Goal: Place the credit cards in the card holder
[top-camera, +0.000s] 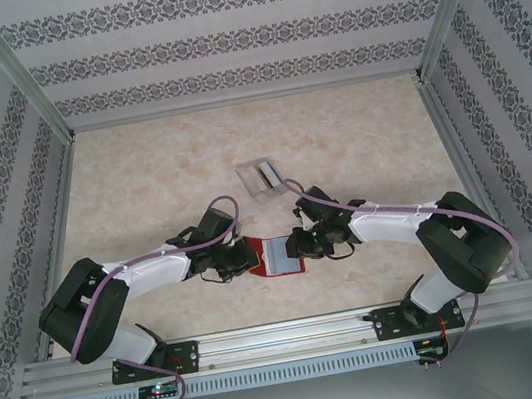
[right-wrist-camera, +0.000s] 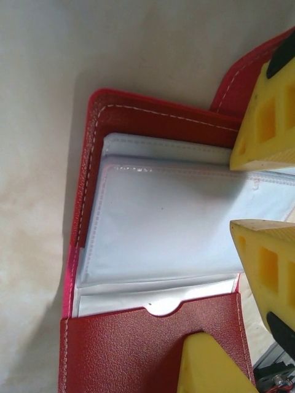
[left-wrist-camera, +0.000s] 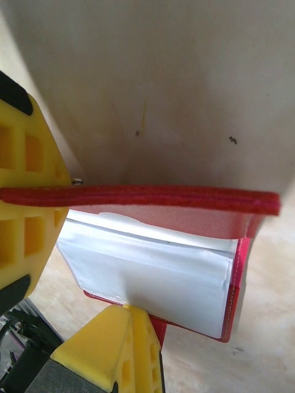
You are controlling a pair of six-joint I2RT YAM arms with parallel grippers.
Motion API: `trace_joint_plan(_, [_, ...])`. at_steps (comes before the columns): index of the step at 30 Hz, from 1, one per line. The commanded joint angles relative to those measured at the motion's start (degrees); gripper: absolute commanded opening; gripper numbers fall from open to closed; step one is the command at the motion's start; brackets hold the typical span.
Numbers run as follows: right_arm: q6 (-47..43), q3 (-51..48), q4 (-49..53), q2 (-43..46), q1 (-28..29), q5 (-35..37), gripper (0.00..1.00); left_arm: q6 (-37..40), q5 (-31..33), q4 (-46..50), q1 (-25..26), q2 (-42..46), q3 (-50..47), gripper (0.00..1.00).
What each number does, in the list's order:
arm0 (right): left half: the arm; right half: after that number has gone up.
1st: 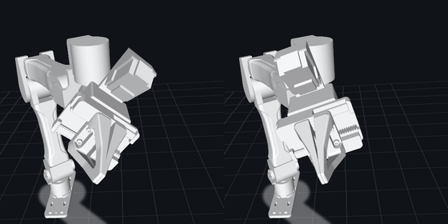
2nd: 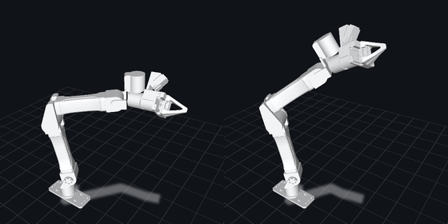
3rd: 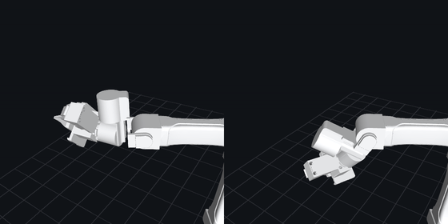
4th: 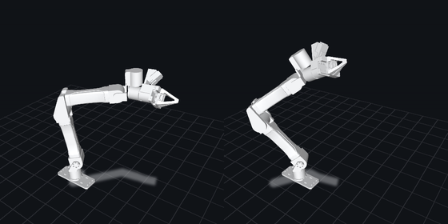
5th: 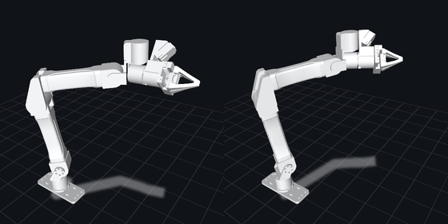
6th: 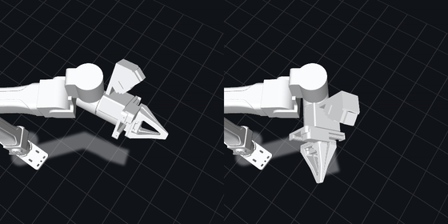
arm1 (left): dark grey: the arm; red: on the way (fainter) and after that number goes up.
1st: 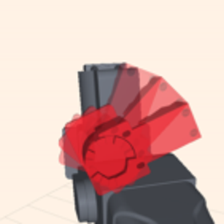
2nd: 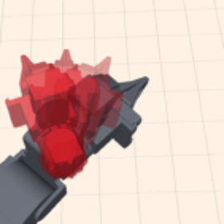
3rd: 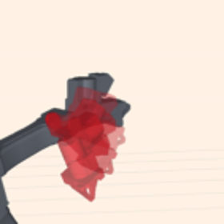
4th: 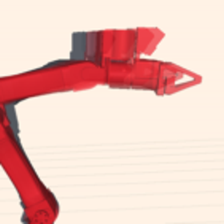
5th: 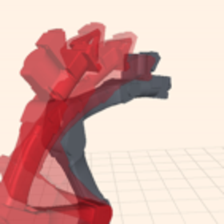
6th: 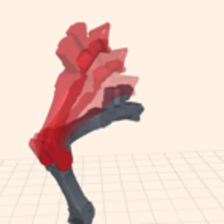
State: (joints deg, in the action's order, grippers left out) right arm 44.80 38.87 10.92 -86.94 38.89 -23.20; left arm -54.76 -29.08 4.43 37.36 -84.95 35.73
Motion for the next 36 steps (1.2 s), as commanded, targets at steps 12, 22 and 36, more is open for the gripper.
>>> trace_joint_plan(12, [0.88, -0.55, -3.91, -1.28, 1.58, -2.0, 0.18, -0.74, 0.23, -0.57, -0.7, -0.48, -0.4, 0.0])
trace_joint_plan(22, [0.91, -0.46, -5.51, -0.9, 1.62, -3.34, 0.21, -0.61, 0.05, -0.45, -0.71, -0.5, -0.18, 0.0])
trace_joint_plan(36, [0.73, -1.17, -6.7, 1.41, 1.86, -4.2, 0.25, -0.48, 0.11, -0.56, -0.71, -0.89, -0.39, 0.0])
